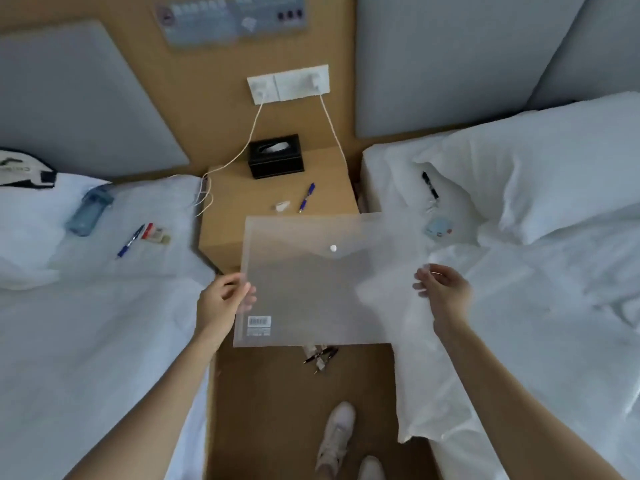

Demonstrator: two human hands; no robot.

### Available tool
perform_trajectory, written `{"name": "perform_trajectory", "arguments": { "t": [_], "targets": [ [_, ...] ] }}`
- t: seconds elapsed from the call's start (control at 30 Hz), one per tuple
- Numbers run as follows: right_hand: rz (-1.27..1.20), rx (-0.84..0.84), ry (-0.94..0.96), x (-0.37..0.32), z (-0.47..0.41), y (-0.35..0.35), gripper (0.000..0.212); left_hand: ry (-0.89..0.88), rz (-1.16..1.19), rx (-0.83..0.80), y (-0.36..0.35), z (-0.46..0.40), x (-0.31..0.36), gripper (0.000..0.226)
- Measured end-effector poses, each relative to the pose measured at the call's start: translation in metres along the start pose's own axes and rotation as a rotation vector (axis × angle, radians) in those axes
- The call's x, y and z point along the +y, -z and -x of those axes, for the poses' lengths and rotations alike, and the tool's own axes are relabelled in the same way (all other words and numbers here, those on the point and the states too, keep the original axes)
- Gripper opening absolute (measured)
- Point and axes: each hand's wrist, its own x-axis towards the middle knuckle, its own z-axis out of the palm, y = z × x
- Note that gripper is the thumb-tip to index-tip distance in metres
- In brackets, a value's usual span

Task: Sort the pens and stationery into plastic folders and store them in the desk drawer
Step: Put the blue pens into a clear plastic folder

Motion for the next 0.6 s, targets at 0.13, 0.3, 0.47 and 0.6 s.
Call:
{"name": "perform_trajectory", "arguments": {
  "t": [0.13,0.3,0.47,0.6],
  "targets": [
    [0.1,-0.096,-0.01,0.018,0.027,-0.035,0.007,0.07,0.003,0.079,0.043,0.031,-0.039,0.014],
    [0.2,-0.138,0.012,0.038,0.05,-0.066,0.005,0.16,0.021,0.104,0.079,0.046,-0.081,0.011],
    [0.269,-0.164,-0.017,0.083,0.057,-0.088,0.008,0.223,0.057,0.085,0.091,0.043,-0.134,0.008],
    [0.302,-0.189,-0.015,0.135,0.053,-0.105,0.005,0.246,0.108,0.052,0.084,0.031,-0.196,0.007]
  ]
}}
